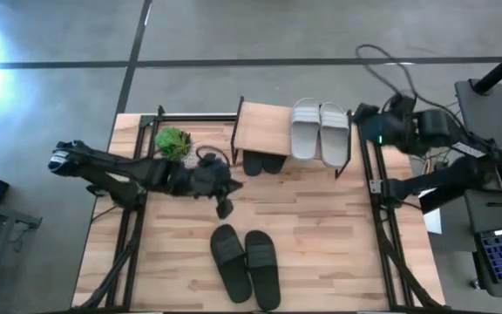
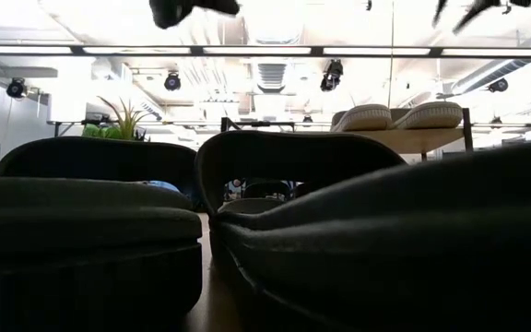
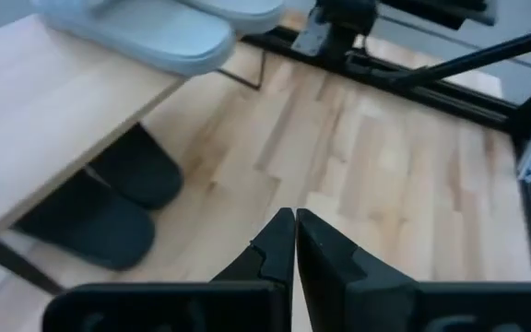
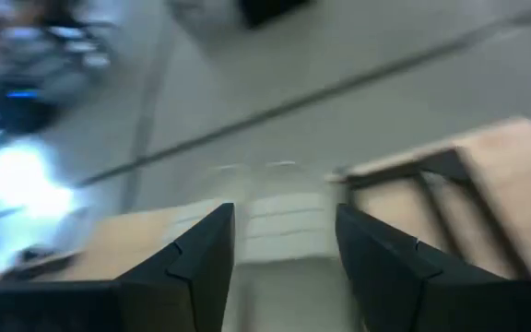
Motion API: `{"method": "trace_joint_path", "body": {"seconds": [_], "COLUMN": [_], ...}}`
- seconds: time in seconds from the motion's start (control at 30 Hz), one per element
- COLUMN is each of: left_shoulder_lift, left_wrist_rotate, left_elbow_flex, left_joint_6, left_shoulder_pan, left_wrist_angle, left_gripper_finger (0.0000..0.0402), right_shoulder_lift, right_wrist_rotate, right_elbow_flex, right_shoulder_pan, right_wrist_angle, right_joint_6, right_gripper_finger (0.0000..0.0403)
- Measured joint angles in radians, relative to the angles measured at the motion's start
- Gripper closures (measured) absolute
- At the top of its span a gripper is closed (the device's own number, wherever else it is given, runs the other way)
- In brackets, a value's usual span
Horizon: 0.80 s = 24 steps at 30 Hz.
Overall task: Pick and place slides into the shelf
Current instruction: Adjust the shelf
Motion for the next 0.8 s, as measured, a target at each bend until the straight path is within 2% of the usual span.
{"method": "trace_joint_path", "body": {"seconds": [0.17,0.3,0.43,0.63,0.8], "left_shoulder_lift": [-0.067,-0.137,-0.159,-0.114,-0.065], "left_wrist_rotate": [0.041,0.040,0.040,0.125,0.132], "left_elbow_flex": [-0.047,-0.072,-0.079,-0.121,-0.145], "left_joint_6": [0.037,0.057,0.044,0.039,0.039], "left_shoulder_pan": [0.161,0.286,0.401,0.517,0.548], "left_wrist_angle": [-0.026,-0.041,-0.103,-0.091,-0.092], "left_gripper_finger": [0.0402,0.0402,0.0402,0.0402,0.0402], "right_shoulder_lift": [-0.007,0.051,0.130,0.219,0.225], "right_wrist_rotate": [-0.202,-0.280,-0.369,-0.413,-0.419], "right_elbow_flex": [-0.058,-0.079,-0.100,-0.110,-0.120], "right_shoulder_pan": [-0.299,-0.440,-0.570,-0.688,-0.790], "right_wrist_angle": [0.068,0.088,0.138,0.239,0.237], "right_joint_6": [-0.163,-0.196,-0.360,-0.585,-0.657], "right_gripper_finger": [0.0239,0.0258,0.0289,0.0376,0.0394]}}
